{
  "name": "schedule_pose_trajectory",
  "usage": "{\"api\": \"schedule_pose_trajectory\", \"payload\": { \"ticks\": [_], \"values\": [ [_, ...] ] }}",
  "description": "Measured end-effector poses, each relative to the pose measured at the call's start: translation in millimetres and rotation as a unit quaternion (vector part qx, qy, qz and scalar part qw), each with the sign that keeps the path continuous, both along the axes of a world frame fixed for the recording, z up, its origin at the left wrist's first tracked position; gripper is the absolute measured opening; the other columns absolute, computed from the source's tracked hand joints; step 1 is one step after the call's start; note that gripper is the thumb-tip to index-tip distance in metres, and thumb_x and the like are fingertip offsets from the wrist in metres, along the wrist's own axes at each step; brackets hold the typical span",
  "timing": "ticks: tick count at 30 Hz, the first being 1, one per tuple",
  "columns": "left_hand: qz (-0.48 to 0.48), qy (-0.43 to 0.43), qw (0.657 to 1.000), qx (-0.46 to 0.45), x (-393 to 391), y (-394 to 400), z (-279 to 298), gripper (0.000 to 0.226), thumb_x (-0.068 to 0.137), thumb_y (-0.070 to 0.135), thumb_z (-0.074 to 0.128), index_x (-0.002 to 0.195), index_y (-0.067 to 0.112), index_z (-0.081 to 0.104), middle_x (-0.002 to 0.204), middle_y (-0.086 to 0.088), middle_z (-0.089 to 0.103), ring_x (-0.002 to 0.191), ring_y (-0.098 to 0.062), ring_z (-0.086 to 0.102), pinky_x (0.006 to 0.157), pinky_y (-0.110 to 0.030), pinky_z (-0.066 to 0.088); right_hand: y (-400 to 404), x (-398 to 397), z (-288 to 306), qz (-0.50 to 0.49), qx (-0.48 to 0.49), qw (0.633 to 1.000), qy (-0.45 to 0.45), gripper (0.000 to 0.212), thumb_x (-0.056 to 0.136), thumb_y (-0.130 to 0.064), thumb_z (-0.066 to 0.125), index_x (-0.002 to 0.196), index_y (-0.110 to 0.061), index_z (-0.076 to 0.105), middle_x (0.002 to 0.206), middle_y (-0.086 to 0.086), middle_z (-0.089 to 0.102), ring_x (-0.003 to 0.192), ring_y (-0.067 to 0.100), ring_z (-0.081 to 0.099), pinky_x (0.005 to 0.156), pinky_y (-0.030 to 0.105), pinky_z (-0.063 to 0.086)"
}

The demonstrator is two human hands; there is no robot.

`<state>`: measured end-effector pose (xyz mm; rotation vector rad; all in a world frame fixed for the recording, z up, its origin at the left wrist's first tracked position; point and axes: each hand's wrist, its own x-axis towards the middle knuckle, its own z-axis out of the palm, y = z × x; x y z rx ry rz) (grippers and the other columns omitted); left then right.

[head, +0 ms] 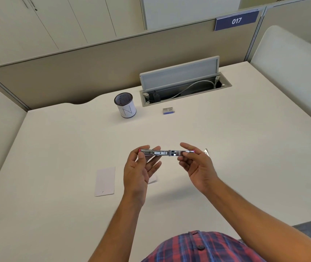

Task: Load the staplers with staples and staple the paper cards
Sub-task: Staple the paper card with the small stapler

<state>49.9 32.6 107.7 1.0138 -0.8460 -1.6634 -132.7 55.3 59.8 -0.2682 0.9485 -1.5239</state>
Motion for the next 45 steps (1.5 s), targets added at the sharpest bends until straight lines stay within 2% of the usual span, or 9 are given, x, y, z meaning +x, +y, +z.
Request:
{"api": "schedule_pose_trajectory", "payload": {
  "ticks": [15, 19, 22, 25, 29, 31, 34, 39, 45],
  "values": [
    [0.001, 0.017, 1.0, 0.008, 5, 1, -6, 0.041, 0.111, 0.029, 0.029, 0.132, 0.006, 0.055, 0.125, -0.015, 0.071, 0.119, -0.031, 0.067, 0.103, -0.046, 0.05, 6, 14, -8, 0.056, 0.052, 0.997, -0.017, 0.015, 0.094, 0.0, 0.056, 0.099, -0.002, 0.069, 0.089, 0.018, 0.075, 0.069, 0.019, 0.072, 0.059, 0.023, 0.057],
    [0.0, 0.023, 1.0, 0.007, 2, -1, -7, 0.046, 0.11, 0.037, 0.028, 0.135, 0.006, 0.051, 0.126, -0.015, 0.071, 0.115, -0.035, 0.068, 0.102, -0.047, 0.05, 11, 20, -9, 0.122, 0.059, 0.99, 0.04, 0.012, 0.094, -0.004, 0.06, 0.092, -0.005, 0.071, 0.091, 0.022, 0.074, 0.071, 0.024, 0.072, 0.061, 0.025, 0.055],
    [-0.001, -0.016, 1.0, 0.012, 2, -2, -9, 0.046, 0.109, 0.042, 0.028, 0.13, 0.01, 0.052, 0.118, -0.014, 0.074, 0.104, -0.035, 0.073, 0.094, -0.05, 0.055, 16, 22, -7, 0.226, 0.029, 0.966, 0.125, 0.008, 0.094, -0.014, 0.068, 0.09, -0.007, 0.069, 0.099, 0.024, 0.076, 0.082, 0.029, 0.073, 0.067, 0.029, 0.055],
    [0.01, -0.068, 0.997, 0.046, 3, -7, -15, 0.047, 0.109, 0.044, 0.031, 0.122, 0.007, 0.057, 0.091, -0.015, 0.075, 0.073, -0.03, 0.071, 0.072, -0.044, 0.058, 17, 20, -6, 0.318, -0.004, 0.926, 0.205, 0.027, 0.088, -0.03, 0.076, 0.098, -0.006, 0.072, 0.106, 0.02, 0.077, 0.089, 0.029, 0.072, 0.073, 0.031, 0.054],
    [-0.05, -0.155, 0.979, 0.123, 4, -8, -21, 0.05, 0.11, 0.04, 0.034, 0.118, -0.001, 0.061, 0.065, -0.008, 0.06, 0.043, -0.015, 0.041, 0.045, -0.022, 0.035, 13, 19, -2, 0.273, 0.008, 0.929, 0.251, 0.043, 0.089, -0.039, 0.076, 0.107, 0.0, 0.07, 0.095, 0.011, 0.076, 0.079, 0.023, 0.068, 0.069, 0.031, 0.049],
    [-0.136, -0.19, 0.961, 0.15, 4, -5, -19, 0.049, 0.109, 0.04, 0.036, 0.112, -0.001, 0.063, 0.067, -0.012, 0.061, 0.041, -0.013, 0.034, 0.044, -0.019, 0.026, 9, 19, -2, 0.226, 0.011, 0.946, 0.233, 0.049, 0.086, -0.045, 0.075, 0.114, -0.005, 0.069, 0.086, 0.008, 0.068, 0.068, 0.021, 0.062, 0.062, 0.03, 0.046],
    [-0.232, -0.238, 0.932, 0.147, 2, 1, -18, 0.051, 0.109, 0.041, 0.038, 0.107, -0.003, 0.063, 0.077, -0.018, 0.068, 0.041, -0.014, 0.037, 0.042, -0.017, 0.026, 8, 18, -4, 0.214, 0.005, 0.953, 0.214, 0.047, 0.089, -0.043, 0.075, 0.119, -0.008, 0.068, 0.076, 0.007, 0.057, 0.061, 0.017, 0.053, 0.057, 0.027, 0.041],
    [-0.252, -0.259, 0.925, 0.119, 1, 4, -17, 0.048, 0.109, 0.04, 0.041, 0.104, -0.002, 0.064, 0.079, -0.015, 0.069, 0.042, -0.014, 0.039, 0.041, -0.016, 0.025, 11, 13, -9, 0.246, 0.004, 0.947, 0.205, 0.037, 0.087, -0.024, 0.082, 0.113, -0.001, 0.069, 0.08, 0.013, 0.062, 0.066, 0.019, 0.052, 0.058, 0.026, 0.04],
    [-0.275, -0.251, 0.924, 0.09, 6, 4, -11, 0.04, 0.103, 0.047, 0.05, 0.092, 0.012, 0.067, 0.083, -0.014, 0.069, 0.044, -0.017, 0.042, 0.041, -0.018, 0.026, 11, 10, -13, 0.274, -0.013, 0.936, 0.221, 0.039, 0.082, -0.025, 0.085, 0.104, 0.001, 0.067, 0.087, 0.017, 0.063, 0.067, 0.023, 0.048, 0.062, 0.027, 0.041]
  ]
}}
